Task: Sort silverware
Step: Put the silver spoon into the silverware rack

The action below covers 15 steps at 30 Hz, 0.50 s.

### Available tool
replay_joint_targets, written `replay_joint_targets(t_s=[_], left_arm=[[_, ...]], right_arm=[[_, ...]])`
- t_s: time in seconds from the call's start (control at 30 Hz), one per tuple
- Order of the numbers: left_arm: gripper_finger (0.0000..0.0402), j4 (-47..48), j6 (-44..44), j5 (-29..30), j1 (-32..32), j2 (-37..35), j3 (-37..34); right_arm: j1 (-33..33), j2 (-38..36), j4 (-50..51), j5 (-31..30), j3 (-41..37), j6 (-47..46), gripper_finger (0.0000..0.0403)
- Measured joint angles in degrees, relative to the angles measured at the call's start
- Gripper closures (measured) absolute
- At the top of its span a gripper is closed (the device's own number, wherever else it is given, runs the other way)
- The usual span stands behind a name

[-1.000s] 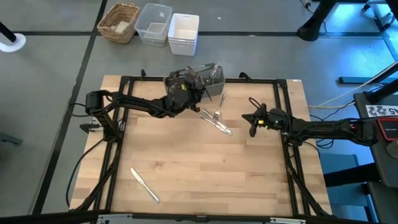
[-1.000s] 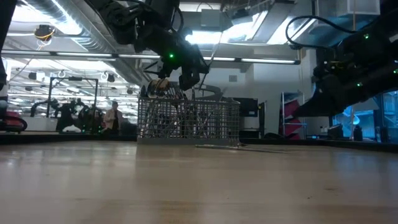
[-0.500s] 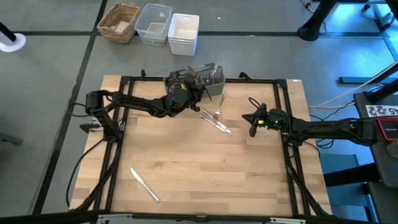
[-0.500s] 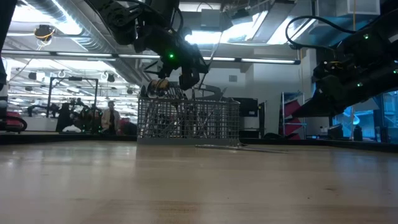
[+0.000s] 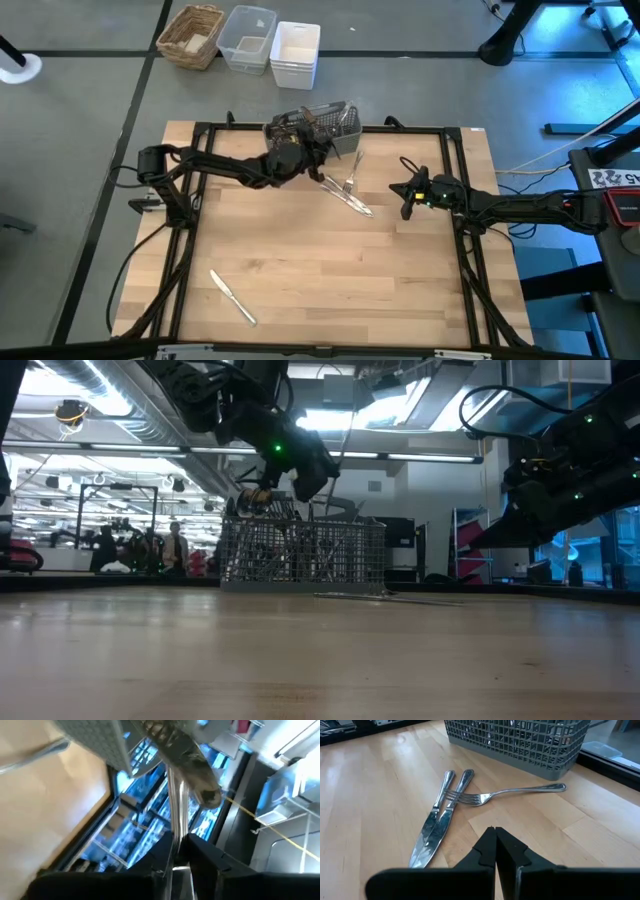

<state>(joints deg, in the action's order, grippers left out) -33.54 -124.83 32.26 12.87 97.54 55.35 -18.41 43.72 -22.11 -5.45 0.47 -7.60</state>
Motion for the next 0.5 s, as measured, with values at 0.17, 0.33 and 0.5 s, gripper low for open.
replay_joint_targets(t_s=[0.17, 0.33, 0.5], left_arm=[[0.0357, 2.2, -4.6, -4.6, 1.9, 0.1, 0.0], [0.0357, 4.2, -11.8, -5.4, 3.0, 0.1, 0.0], [0.0357, 6.4, -16.7, -5.7, 3.3, 0.1, 0.0]], right_arm=[[0.0, 0.0, 0.0, 0.0, 0.0, 0.0, 0.0397], [0.0, 0.0, 0.0, 0.0, 0.0, 0.0, 0.0397], [0.0, 0.0, 0.0, 0.0, 0.0, 0.0, 0.0397]])
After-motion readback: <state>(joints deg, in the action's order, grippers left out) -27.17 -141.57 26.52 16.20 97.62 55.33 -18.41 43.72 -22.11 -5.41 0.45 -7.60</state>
